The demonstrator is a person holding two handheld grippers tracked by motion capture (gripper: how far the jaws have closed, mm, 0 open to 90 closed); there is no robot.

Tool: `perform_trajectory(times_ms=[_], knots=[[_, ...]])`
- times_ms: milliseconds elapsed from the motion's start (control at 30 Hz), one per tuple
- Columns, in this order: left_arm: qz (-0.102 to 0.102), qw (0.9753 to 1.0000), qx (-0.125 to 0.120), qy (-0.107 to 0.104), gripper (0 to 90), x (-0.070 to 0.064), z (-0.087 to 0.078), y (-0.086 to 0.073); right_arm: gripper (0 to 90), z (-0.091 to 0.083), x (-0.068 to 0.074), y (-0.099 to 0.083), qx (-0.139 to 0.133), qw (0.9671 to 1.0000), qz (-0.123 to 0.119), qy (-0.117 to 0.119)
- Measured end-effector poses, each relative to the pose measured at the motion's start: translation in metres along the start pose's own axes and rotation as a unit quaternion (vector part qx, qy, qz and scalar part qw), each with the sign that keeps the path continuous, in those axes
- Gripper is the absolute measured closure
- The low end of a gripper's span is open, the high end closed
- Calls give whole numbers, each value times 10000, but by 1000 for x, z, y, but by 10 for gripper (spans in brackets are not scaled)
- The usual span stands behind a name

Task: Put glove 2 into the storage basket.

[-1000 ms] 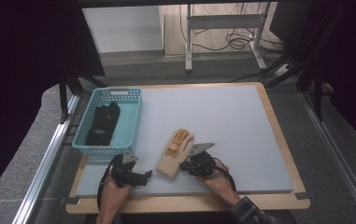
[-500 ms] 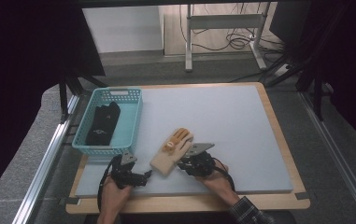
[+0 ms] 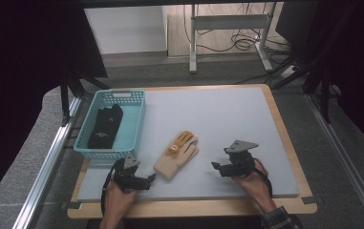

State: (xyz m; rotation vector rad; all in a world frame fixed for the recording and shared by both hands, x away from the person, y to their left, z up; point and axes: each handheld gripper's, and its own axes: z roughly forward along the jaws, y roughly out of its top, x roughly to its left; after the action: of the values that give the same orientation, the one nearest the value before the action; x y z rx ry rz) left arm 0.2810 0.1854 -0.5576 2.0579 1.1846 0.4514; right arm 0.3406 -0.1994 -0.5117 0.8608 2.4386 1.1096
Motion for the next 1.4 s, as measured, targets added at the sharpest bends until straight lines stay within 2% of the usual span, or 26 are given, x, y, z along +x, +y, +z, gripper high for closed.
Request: perform_trajectory(times_ms=[67, 167, 300, 400, 500, 567, 900, 1133, 1267, 1400], knots=[[-1, 10000, 0, -1, 0, 0, 0, 0, 185, -6, -8, -6, 65, 9999, 100, -116], [-4, 10000, 2, -5, 0, 0, 0, 0, 158, -15, -22, -17, 134, 9987, 208, -439], [12, 10000, 23, -10, 0, 1, 0, 0, 139, -22, -37, -30, 130, 9970, 490, -587], [9, 10000, 17, -24, 0, 1, 0, 0, 135, -23, -44, -36, 233, 9956, 500, -762], [18, 10000, 24, -36, 0, 1, 0, 0, 126, -18, -48, -42, 353, 9948, 536, -793], [29, 10000, 34, -47, 0, 1, -1, 1, 124, -18, -50, -43, 347, 9945, 640, -748], [97, 9998, 128, -80, 11, 2, -2, 4, 124, -18, -49, -44, 332, 9942, 661, -775], [72, 9991, 142, -399, 18, -6, -10, 12, 124, -18, -49, -44, 328, 9942, 661, -777], [4, 9981, 61, -618, 19, -11, -16, 25, 124, -18, -49, -45, 325, 9943, 657, -778], [82, 9972, 50, -742, 20, -20, -16, 43, 124, -18, -49, -45, 327, 9942, 660, -778]])
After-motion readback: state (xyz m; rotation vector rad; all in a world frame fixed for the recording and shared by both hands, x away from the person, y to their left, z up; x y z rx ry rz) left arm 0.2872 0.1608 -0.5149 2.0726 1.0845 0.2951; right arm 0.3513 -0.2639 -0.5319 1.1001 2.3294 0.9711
